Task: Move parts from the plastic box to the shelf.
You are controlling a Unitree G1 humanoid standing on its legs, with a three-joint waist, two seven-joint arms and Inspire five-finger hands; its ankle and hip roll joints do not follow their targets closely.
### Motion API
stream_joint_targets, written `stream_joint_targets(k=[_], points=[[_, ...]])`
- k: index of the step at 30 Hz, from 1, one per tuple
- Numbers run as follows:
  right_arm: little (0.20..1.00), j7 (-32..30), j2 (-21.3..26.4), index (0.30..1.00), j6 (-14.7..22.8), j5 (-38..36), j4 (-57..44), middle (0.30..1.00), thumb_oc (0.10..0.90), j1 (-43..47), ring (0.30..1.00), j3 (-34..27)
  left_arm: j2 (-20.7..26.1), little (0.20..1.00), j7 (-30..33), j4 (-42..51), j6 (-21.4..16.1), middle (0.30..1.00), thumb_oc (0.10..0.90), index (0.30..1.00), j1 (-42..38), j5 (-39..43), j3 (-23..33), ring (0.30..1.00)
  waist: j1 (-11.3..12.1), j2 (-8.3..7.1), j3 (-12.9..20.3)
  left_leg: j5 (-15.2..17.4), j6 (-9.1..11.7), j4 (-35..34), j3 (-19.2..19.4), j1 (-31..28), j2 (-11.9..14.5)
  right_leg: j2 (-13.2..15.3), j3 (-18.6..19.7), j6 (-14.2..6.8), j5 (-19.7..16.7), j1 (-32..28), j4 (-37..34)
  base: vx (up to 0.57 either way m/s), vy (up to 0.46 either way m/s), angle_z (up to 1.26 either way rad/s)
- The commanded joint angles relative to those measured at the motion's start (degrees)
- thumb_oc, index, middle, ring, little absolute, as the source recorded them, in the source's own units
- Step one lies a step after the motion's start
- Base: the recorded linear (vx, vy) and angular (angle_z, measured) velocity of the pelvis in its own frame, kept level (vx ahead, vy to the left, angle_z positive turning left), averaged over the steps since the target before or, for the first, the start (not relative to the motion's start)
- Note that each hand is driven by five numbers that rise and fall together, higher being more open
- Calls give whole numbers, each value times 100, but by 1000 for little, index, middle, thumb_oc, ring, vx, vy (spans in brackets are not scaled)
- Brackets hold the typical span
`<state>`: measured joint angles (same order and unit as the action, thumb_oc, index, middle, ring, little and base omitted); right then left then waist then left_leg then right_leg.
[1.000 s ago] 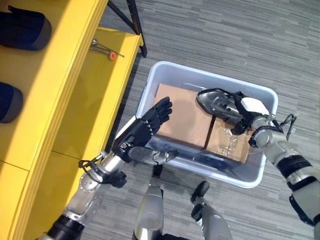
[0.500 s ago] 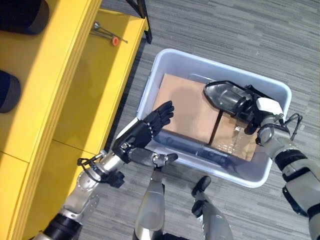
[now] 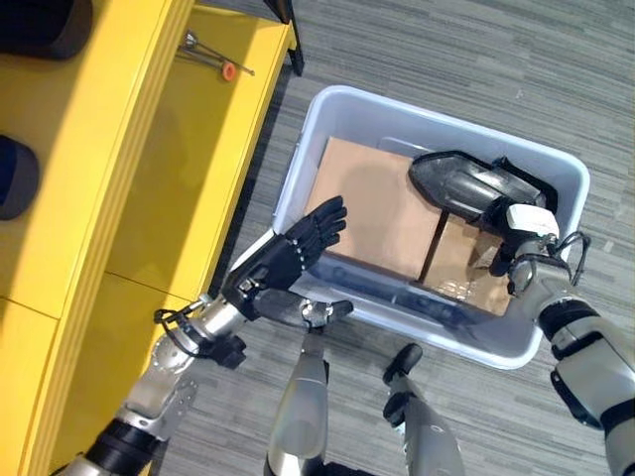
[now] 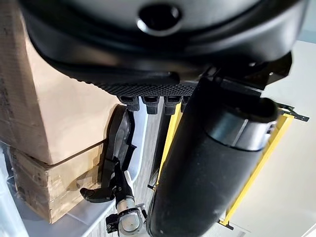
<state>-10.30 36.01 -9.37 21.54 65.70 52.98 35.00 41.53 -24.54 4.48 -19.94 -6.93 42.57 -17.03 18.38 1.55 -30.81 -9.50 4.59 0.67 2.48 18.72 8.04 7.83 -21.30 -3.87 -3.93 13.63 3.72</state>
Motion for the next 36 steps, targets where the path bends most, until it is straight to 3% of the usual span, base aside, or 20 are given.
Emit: stream_joint_targets(k=[1, 7, 14, 17, 22, 25, 27, 34, 36], points=[[1000, 816, 159, 1000, 399, -1579, 231, 1000, 900, 421, 1000, 91, -239, 1000, -262, 625, -314, 1000, 900, 1000, -213, 230, 181, 1000, -23, 82, 101, 592, -46, 94, 78, -6, -186, -153, 12, 12, 796, 122, 645, 0, 0, 0], [1000, 1179, 34, 1000, 805, -2283, -263, 1000, 900, 132, 1000, -170, -384, 1000, -261, 724, -168, 1000, 900, 1000, -149, 93, 341, 1000, -97, 34, 101, 469, -66, 125, 126, 45, -134, -159, -5, 77, 717, 177, 674, -12, 5, -2], [1000, 832, -85, 1000, 721, -3508, -1863, 1000, 900, -198, 1000, -663, -529, 1000, -239, 697, -293, 1000, 900, 1000, 17, -61, 319, 1000, -269, 20, 101, 476, -60, 135, 194, -125, -105, -167, 90, 98, 736, 85, 716, 19, 22, -4], [1000, 294, -313, 1000, 1094, -4108, -2574, 1000, 900, -363, 1000, -1135, -648, 1000, -83, 635, -359, 1000, 900, 1000, 19, -236, 196, 1000, -369, 29, 101, 518, -70, 170, 231, -216, -99, -182, 163, 115, 764, 9, 721, 22, 45, 1], [1000, 150, -546, 1000, 990, -4454, -3322, 1000, 900, -568, 1000, -1629, -766, 1000, 56, 604, -523, 1000, 900, 1000, 52, -253, 88, 1000, -493, 104, 101, 557, -92, 175, 286, -392, -113, -171, 271, 129, 812, -104, 756, 20, 84, -9], [1000, -265, -726, 1000, 1272, -4277, -3791, 1000, 900, -776, 1000, -1843, -873, 1000, 192, 544, -663, 1000, 900, 1000, 86, -256, -29, 1000, -571, 185, 101, 595, -114, 176, 316, -585, -147, -132, 338, 133, 834, -267, 749, 37, 98, -12], [1000, -292, -959, 1000, 1004, -4804, -3999, 1000, 900, -797, 1000, -2042, -954, 1000, 277, 537, -730, 1000, 900, 1000, 84, -238, -117, 1000, -606, 283, 101, 633, -132, 223, 336, -749, -165, -89, 354, 151, 865, -444, 767, 56, 129, -5], [1000, 43, -1344, 1000, 592, -5830, -4153, 1000, 900, -1007, 1000, -1990, -1036, 1000, 369, 577, -746, 1000, 900, 1000, 125, -254, -182, 1000, -620, 351, 102, 629, -154, 210, 328, -913, -185, -55, 373, 164, 859, -632, 727, 20, 46, -1], [1000, 340, -1543, 1000, 327, -6096, -4405, 1000, 900, -1214, 1000, -1805, -1063, 1000, 325, 580, -757, 1000, 900, 1000, 197, -279, -189, 1000, -622, 339, 102, 638, -158, 192, 338, -1021, -194, -40, 383, 161, 876, -739, 718, 0, 0, 0]])
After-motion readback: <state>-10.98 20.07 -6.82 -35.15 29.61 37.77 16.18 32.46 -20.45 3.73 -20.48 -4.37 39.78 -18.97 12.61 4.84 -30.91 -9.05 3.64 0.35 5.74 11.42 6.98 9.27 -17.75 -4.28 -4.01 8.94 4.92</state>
